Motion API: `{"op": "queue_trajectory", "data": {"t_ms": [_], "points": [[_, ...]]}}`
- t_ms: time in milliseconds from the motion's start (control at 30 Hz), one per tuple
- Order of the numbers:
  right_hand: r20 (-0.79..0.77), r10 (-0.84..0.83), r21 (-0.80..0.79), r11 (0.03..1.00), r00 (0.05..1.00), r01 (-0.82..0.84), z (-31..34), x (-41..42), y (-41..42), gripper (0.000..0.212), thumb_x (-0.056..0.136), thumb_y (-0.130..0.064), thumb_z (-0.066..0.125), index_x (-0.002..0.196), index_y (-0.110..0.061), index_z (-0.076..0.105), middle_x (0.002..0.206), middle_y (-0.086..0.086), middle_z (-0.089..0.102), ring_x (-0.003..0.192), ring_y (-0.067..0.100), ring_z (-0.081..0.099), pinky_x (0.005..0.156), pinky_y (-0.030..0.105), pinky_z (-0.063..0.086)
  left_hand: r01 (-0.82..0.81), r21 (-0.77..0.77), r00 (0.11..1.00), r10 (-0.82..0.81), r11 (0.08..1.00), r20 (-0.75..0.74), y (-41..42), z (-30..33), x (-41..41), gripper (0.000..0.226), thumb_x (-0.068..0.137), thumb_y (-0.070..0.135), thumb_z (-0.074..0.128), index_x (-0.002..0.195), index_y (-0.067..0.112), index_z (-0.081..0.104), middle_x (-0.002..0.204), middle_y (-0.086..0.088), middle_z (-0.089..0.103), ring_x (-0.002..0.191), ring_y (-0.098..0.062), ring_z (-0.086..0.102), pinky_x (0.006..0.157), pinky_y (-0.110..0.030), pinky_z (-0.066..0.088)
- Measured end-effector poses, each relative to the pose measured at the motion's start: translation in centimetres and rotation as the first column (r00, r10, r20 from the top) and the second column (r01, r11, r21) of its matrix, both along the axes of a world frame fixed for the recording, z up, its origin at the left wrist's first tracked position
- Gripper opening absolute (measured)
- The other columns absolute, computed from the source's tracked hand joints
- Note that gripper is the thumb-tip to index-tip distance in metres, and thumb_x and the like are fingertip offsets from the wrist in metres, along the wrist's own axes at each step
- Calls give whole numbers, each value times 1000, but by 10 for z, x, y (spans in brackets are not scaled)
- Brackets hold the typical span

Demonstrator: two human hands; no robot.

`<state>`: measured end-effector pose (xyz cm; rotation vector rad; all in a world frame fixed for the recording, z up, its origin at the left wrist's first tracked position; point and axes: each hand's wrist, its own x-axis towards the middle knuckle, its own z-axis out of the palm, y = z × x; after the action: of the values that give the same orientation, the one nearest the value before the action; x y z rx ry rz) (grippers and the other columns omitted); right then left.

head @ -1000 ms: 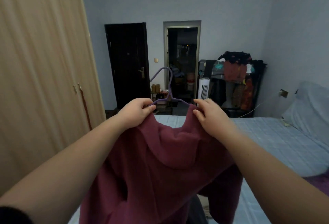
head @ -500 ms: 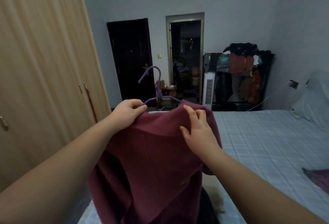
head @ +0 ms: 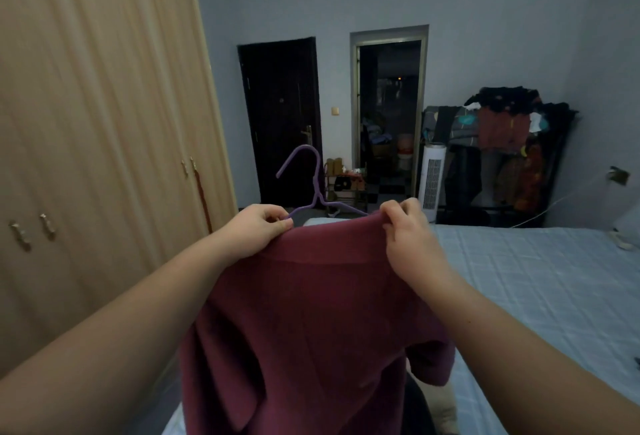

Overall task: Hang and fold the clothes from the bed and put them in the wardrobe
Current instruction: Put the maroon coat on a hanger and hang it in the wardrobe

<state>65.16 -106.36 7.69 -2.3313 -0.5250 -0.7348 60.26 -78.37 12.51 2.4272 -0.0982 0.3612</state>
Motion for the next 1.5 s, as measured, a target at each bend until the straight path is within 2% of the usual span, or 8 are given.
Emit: {"op": "queue_trajectory", "data": {"t_ms": [167, 300, 467, 600, 767, 933, 1233, 1500], "points": [[105, -23, -24, 999, 994, 26, 28, 9, 1, 24, 97, -20, 50, 117, -31, 57, 118, 0, 45, 109, 22, 43, 89, 41, 44, 157, -14, 987, -157, 987, 32, 1, 5, -8, 17, 97, 28, 59, 83, 22, 68, 71, 13, 62, 67, -1, 53, 68, -22, 43], [-176, 186, 97, 980, 967, -171, 39, 12, 6, 34, 102, -29, 42, 135, -37, 44, 111, -6, 62, 102, 19, 59, 84, 33, 43, 109, -41, 977, -100, 993, 187, 5, 8, -11, 16, 96, 23, 61, 81, 20, 67, 66, 14, 58, 62, 1, 48, 63, -20, 40], [-294, 175, -216, 945, 939, -244, 39, 6, 10, 53, 89, -60, 54, 136, -39, 43, 123, -17, 50, 106, 10, 56, 92, 36, 50, 30, -27, 972, -23, 999, 235, 9, 6, -15, 13, 93, 23, 65, 81, 27, 69, 63, 23, 60, 58, 4, 50, 62, -15, 40], [-185, 182, -154, 965, 966, -211, 36, 10, 15, 18, 92, -48, 55, 109, -40, 56, 100, -10, 68, 91, 18, 64, 80, 42, 55, 0, -23, 966, 6, 1000, 258, 21, 12, -12, 13, 94, 37, 61, 82, 38, 64, 72, 19, 65, 66, 2, 54, 69, -24, 46], [-161, 180, -123, 972, 970, -201, 35, 15, 1, 12, 97, -43, 51, 106, -38, 57, 96, -7, 69, 89, 21, 64, 79, 44, 54, 83, -39, 992, -86, 996, -92, 50, 5, -26, 29, 100, 47, 43, 116, 32, 61, 114, 11, 65, 108, -5, 59, 98, -25, 44], [-119, 208, -84, 972, 971, -219, 38, 13, -6, 6, 97, -31, 55, 99, -33, 60, 90, -10, 67, 86, 16, 63, 76, 38, 51, 99, 102, 954, -65, 990, -294, 55, -14, -20, 30, 92, 43, 64, 120, 37, 54, 116, 15, 63, 106, -5, 61, 89, -21, 46], [-193, 161, -274, 939, 968, -210, 35, 6, -8, 15, 98, -32, 49, 109, -42, 54, 105, -11, 66, 97, 17, 62, 82, 38, 51, 39, 400, 995, -73, 916, 71, 32, -16, -4, 18, 92, 42, 60, 96, 27, 52, 94, 6, 60, 91, -18, 56, 79, -35, 45], [-219, 332, -94, 929, 917, -359, 60, -1, 19, 29, 97, -19, 56, 126, -22, 62, 113, -8, 65, 106, 12, 60, 89, 28, 44, -151, 316, 939, 36, 937, 342, 3, 4, -5, 16, 90, 41, 57, 89, 30, 45, 88, 8, 60, 83, -19, 57, 72, -41, 50]]}}
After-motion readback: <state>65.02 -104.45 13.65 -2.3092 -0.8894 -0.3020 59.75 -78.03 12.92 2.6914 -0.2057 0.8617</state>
